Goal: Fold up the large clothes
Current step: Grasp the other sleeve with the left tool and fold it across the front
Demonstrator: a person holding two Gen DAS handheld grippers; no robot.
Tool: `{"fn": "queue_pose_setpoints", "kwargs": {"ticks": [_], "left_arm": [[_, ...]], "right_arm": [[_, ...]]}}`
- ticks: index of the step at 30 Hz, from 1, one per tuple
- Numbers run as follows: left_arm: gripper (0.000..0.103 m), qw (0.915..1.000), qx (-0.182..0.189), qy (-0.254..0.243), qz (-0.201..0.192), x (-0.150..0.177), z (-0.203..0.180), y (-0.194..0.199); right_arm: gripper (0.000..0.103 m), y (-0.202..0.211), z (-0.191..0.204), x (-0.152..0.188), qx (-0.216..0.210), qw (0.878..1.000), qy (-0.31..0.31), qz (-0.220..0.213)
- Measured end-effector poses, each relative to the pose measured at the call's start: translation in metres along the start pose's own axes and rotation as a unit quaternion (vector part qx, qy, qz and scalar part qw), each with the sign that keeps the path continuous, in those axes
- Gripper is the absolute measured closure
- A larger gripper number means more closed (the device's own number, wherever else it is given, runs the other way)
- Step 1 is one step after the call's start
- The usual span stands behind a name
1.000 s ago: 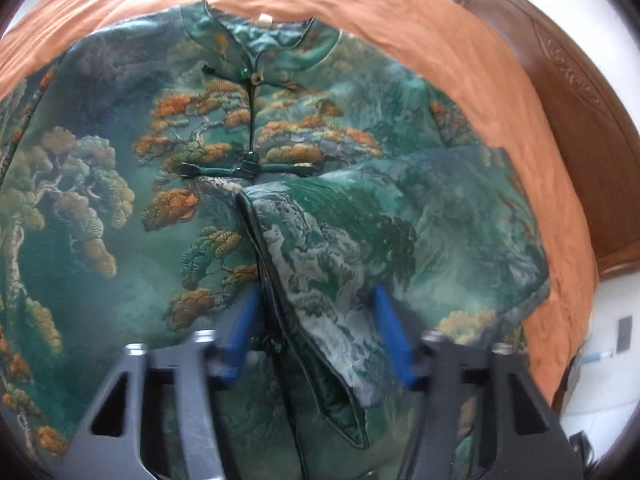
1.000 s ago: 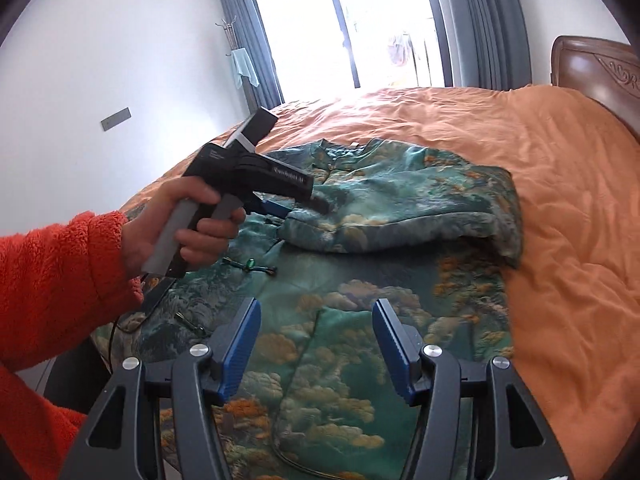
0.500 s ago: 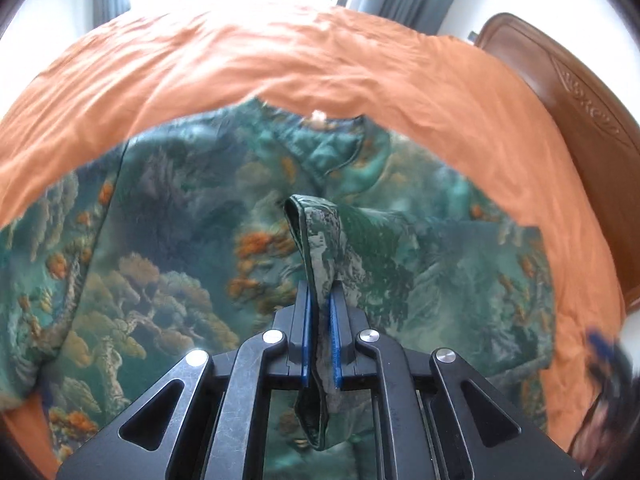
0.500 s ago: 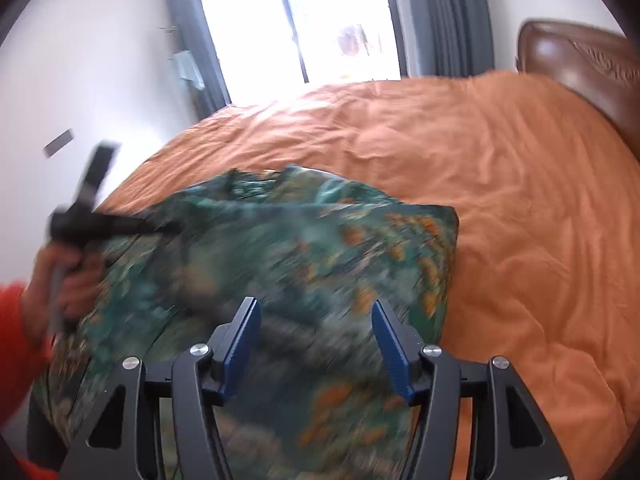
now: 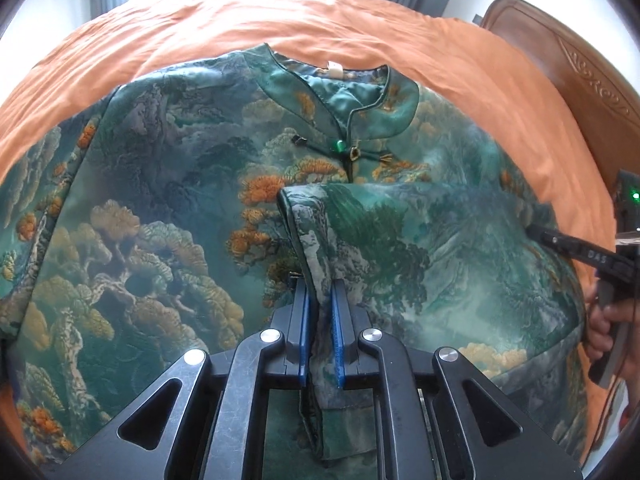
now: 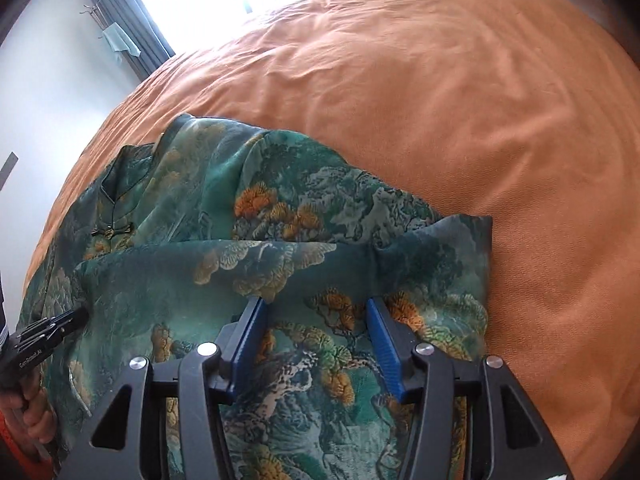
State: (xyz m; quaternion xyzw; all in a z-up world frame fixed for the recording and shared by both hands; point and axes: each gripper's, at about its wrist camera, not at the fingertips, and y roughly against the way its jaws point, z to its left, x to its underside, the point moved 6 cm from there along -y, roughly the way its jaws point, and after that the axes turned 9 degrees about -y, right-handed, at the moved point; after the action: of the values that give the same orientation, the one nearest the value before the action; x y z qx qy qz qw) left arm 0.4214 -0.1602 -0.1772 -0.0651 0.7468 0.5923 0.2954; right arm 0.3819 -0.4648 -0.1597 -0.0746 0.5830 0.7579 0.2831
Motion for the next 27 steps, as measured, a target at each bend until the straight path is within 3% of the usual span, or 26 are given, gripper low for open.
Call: {"fn": "queue_pose_setpoints", "kwargs": {"ticks": [3,10,16,22,25,27], "left_arm": [[0.094,1.0,-0.004,-0.005,-0.002,0.0,-0.001,0.005],[0.094,0.9997,-0.014,-0.019,-0.004,0.002,-0.003,0.002],[0.093,0.9991,-0.034,-0.026,-0.004,0.0,-0.004,0.0],[0.088,0.9978,-0.054,-0.038,-0.004,0.003,-0.006,-0.001],[0.064,0.9971,-0.062,-0.044,-0.001,0.009,-0.004,0.008],[0.032,0.996,-0.072,-0.054,-0.005,0.018,0.0,0.022]], "right_arm": [[0.05,0.021,0.007,0.012,-0.007,1.0,0.018,0.0],[0.05,0.074,0.008,0.083,-0.019,0.999,0.049,0.008],[0.05,0.048,0.001,0.104,0.013,0.999,0.042,0.027],[0.05,0.033,0.004,0.103,0.038,0.998,0.043,0.022],[0.05,0.036,0.006,0.105,0.045,0.998,0.045,0.01],[0.05,0.04,0.009,0.107,0.047,0.998,0.044,0.003]]}}
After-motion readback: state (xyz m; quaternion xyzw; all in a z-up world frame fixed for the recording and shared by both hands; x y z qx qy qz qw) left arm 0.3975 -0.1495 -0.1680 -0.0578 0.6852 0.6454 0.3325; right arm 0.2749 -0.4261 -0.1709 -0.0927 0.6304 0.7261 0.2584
